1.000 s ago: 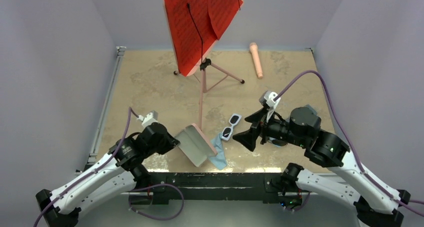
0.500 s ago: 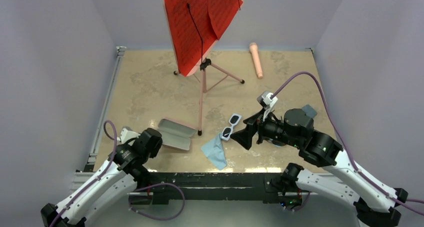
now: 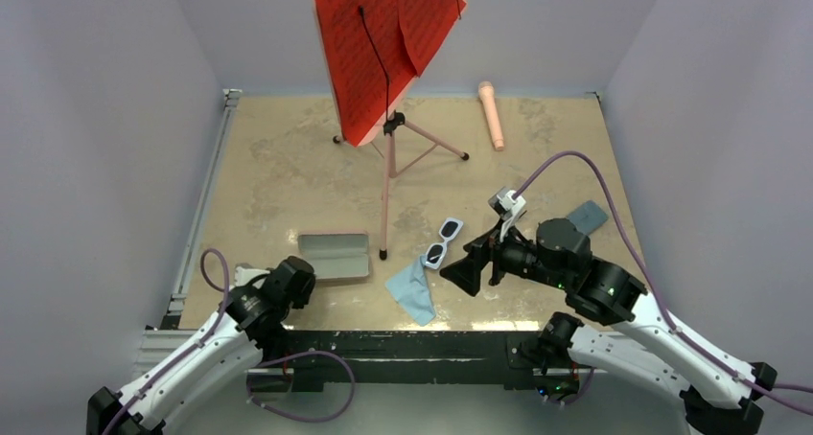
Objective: Organize the sunglasses
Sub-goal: Place the opened sunglasses case at the center of the board, then pick up the glasses cleaning cloth at the center of the board.
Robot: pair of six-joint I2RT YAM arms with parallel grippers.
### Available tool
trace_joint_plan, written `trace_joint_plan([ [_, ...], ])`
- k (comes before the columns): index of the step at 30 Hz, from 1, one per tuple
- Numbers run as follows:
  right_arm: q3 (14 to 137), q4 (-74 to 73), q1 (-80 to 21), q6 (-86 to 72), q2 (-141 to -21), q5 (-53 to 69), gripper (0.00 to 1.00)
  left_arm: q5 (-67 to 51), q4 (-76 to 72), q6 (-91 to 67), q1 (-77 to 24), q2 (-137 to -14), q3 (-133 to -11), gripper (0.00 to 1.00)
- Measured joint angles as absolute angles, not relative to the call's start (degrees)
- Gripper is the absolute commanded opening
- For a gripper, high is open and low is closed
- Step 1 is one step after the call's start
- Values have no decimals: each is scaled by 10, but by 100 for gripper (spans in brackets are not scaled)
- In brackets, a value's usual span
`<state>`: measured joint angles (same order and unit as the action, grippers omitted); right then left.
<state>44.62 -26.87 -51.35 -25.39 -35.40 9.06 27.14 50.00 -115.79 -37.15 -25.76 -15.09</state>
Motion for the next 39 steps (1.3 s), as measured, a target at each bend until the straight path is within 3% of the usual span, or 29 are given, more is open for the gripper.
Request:
trace_joint_plan([
  [3, 445, -267, -514, -262, -340, 92, 98, 266, 495, -1153, -371, -300, -151, 35],
  [6, 445, -262, -514, -270, -328, 92, 98, 257, 482, -1145, -371, -353, -161, 30],
  [8, 444, -260, -514, -275, -320, 93, 98, 247, 471, -1142, -371, -398, -175, 32],
  [14, 436, -258, -514, -286, -310, 100, 98, 221, 456, -1126, -371, -477, -215, 56],
  [21, 429, -261, -514, -301, -310, 95, 98, 184, 468, -1098, -371, -448, -218, 82],
  [29, 406, -273, -514, -340, -326, 51, 98, 156, 570, -1075, -371, -376, -240, 100],
  [39, 351, -264, -519, -413, -448, 22, 96, 112, 631, -923, -371, -299, -326, 100],
])
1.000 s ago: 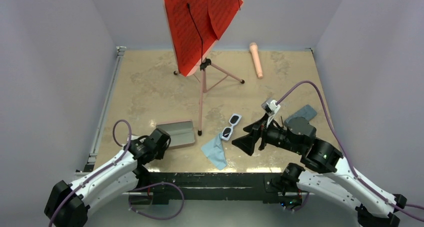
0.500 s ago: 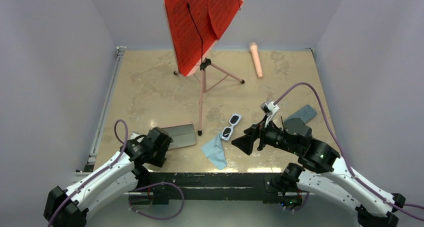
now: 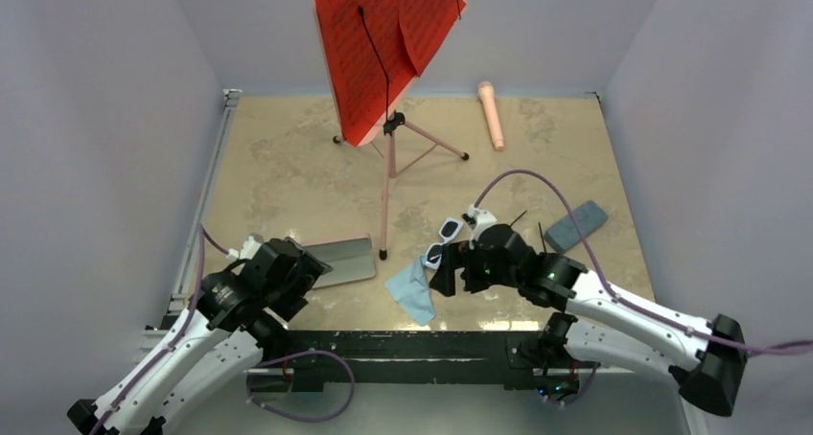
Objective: Organize the sunglasses
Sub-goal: Pick up the glasses cleaning cloth at the center of the board.
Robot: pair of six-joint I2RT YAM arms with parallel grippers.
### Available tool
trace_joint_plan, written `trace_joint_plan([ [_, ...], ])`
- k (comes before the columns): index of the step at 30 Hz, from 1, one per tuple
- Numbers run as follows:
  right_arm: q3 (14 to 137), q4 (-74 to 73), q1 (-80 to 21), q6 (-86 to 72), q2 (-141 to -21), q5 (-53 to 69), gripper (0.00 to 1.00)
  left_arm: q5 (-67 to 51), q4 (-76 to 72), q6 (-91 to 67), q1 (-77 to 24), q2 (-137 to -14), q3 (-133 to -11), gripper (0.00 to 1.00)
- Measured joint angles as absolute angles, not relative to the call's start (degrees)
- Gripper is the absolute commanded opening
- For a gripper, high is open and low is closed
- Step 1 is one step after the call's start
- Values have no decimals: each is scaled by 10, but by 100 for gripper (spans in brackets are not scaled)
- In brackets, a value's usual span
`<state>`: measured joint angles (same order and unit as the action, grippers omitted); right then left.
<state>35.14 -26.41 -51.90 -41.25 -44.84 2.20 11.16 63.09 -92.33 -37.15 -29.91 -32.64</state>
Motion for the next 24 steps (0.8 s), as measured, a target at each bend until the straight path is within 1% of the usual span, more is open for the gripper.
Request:
trace_joint_plan([
  [2, 350, -259, -554, -414, -496, 7, 95, 111, 648, -891, -371, -295, -357, 100],
  [4, 362, -271, -630, -411, -544, -24, 90, 119, 669, -864, -371, -291, -385, 100],
  [5, 378, -284, -666, -409, -572, -40, 84, 126, 681, -855, -371, -291, -394, 100],
  [6, 395, -296, -690, -407, -595, -50, 81, 132, 689, -848, -371, -291, -400, 100],
  [8, 453, -327, -738, -398, -667, -75, 77, 146, 708, -835, -371, -291, -404, 100],
  [11, 524, -350, -777, -392, -767, -105, 73, 160, 728, -827, -371, -290, -404, 100],
  [14, 562, -360, -801, -385, -839, -113, 69, 163, 728, -826, -371, -285, -404, 100],
  [16, 573, -365, -810, -384, -869, -112, 64, 164, 727, -824, -371, -280, -404, 100],
  [21, 585, -368, -813, -383, -911, -110, 53, 163, 727, -823, -371, -270, -404, 100],
  [23, 585, -369, -813, -383, -921, -110, 47, 163, 727, -823, -371, -270, -404, 100],
  [24, 586, -369, -813, -383, -927, -110, 46, 163, 727, -823, -371, -270, -404, 100],
])
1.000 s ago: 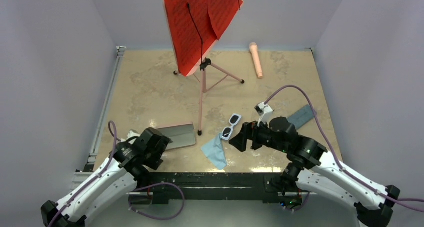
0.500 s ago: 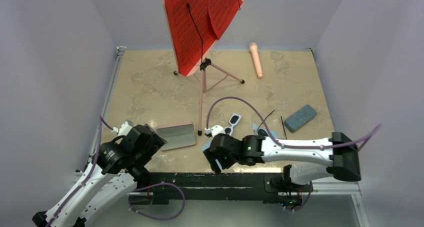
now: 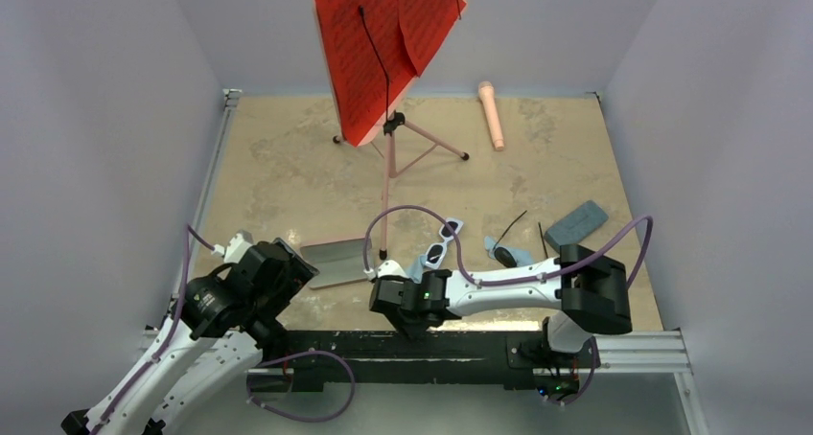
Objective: Organize the sunglasses
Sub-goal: Pick up the glasses cleaning cloth at the center of the board.
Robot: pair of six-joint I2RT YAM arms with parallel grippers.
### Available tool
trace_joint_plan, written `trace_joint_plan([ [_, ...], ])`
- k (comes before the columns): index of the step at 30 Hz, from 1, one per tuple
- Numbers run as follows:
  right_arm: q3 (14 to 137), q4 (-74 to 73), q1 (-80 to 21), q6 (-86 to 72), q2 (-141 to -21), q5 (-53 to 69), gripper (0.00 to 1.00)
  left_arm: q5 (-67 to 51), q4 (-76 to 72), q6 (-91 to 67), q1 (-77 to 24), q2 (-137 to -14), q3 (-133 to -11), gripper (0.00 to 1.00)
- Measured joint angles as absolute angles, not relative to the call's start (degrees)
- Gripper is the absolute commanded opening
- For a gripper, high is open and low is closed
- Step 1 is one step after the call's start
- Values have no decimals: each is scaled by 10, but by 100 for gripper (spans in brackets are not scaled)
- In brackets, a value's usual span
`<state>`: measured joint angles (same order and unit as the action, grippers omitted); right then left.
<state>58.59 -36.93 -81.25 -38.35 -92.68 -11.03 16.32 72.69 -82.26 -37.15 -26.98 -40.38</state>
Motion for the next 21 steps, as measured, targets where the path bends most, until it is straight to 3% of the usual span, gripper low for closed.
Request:
trace_joint_plan([
  [6, 586, -374, -802, -389, -946, -112, 46, 161, 718, -819, -371, -272, -398, 100],
  [21, 553, -340, -782, -403, -956, -109, 24, 150, 700, -813, -371, -303, -387, 100],
])
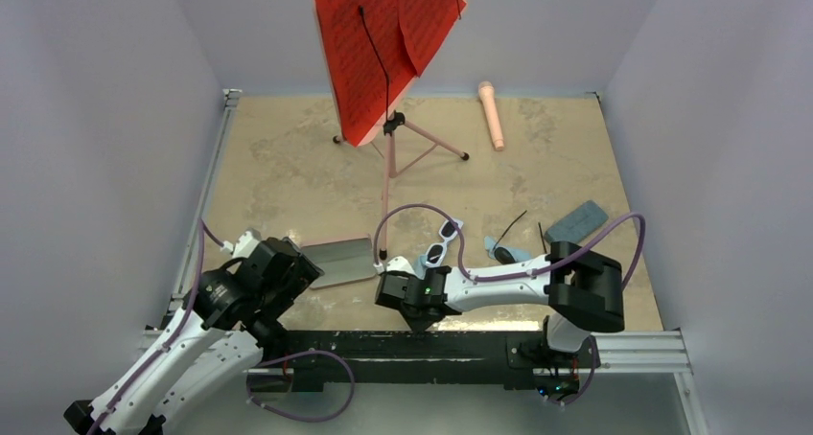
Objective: Organize the sunglasses
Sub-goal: Pick up the glasses cleaning cloth at the center of the board.
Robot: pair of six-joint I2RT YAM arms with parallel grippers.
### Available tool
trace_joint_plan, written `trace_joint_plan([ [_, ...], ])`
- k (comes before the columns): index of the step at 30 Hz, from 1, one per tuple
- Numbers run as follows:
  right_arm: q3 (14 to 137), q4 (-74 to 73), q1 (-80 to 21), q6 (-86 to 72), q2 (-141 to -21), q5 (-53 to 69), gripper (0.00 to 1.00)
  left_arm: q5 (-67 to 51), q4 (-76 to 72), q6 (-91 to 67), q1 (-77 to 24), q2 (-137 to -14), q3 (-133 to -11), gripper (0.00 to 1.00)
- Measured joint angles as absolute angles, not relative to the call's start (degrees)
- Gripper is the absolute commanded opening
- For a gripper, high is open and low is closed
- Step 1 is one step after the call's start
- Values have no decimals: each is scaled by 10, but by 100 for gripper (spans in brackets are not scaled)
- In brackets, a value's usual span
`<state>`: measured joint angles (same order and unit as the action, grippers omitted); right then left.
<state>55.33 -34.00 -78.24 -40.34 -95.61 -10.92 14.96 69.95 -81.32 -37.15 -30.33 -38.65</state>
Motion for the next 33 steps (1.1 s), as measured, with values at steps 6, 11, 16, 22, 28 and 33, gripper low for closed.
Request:
trace_joint_plan([
  [6, 536, -331, -778, -413, -942, -113, 1, 141, 698, -811, -371, -307, -385, 100],
  [11, 522, -318, -778, -416, -929, -116, 0, 126, 693, -798, -371, -309, -385, 100],
  [16, 494, -318, -778, -414, -891, -126, 0, 80, 651, -774, -372, -326, -368, 100],
  [22, 469, -308, -768, -407, -815, -128, 0, 50, 590, -771, -428, -396, -360, 99],
  [28, 432, -294, -740, -403, -782, -122, 0, 50, 531, -789, -522, -503, -389, 92],
  [33, 380, -291, -735, -411, -748, -103, 0, 63, 481, -818, -568, -612, -421, 82],
])
